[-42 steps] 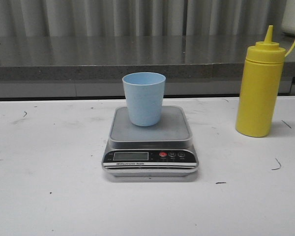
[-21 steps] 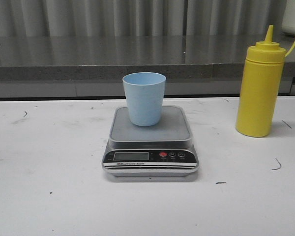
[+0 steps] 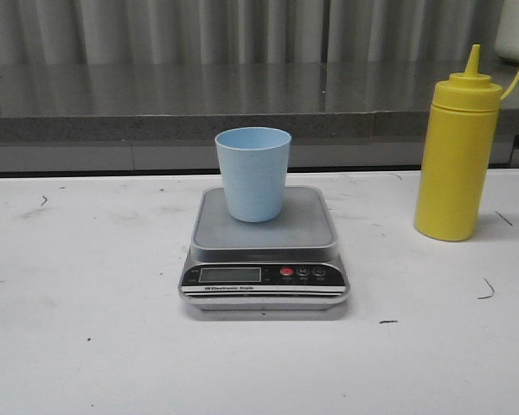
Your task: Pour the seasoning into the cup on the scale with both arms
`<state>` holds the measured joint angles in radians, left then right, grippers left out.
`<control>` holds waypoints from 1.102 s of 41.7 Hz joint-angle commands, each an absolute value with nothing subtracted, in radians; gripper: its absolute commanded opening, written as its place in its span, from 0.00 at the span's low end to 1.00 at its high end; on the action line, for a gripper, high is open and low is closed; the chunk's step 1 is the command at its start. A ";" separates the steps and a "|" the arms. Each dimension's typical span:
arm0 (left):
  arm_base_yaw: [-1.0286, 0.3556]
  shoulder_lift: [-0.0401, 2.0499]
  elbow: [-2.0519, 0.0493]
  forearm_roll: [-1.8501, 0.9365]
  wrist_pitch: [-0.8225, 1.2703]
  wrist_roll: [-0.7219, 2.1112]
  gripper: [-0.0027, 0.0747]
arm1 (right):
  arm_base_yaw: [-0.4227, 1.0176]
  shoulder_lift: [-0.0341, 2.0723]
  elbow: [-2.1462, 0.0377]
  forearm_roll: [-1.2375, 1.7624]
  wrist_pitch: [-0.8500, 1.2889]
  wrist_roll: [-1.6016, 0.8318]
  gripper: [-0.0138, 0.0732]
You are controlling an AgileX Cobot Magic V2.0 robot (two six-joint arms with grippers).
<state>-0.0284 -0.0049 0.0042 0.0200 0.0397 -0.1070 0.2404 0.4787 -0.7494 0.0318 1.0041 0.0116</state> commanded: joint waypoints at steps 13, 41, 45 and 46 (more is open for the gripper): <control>-0.006 -0.021 0.029 0.009 -0.048 -0.112 0.01 | 0.238 0.487 -0.771 0.027 0.947 0.000 0.08; -0.006 -0.023 0.029 -0.031 -0.078 -0.036 0.01 | 0.238 0.487 -0.771 0.027 0.947 0.000 0.08; -0.006 -0.023 0.029 -0.031 -0.078 -0.036 0.01 | 0.238 0.487 -0.771 0.027 0.947 0.000 0.08; -0.006 -0.023 0.029 -0.031 -0.078 -0.036 0.01 | 0.238 0.487 -0.771 0.027 0.947 0.000 0.08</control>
<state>-0.0063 -0.0049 0.0042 -0.0199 0.0089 -0.0383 0.2404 0.4787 -0.7479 0.0318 1.0041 0.0116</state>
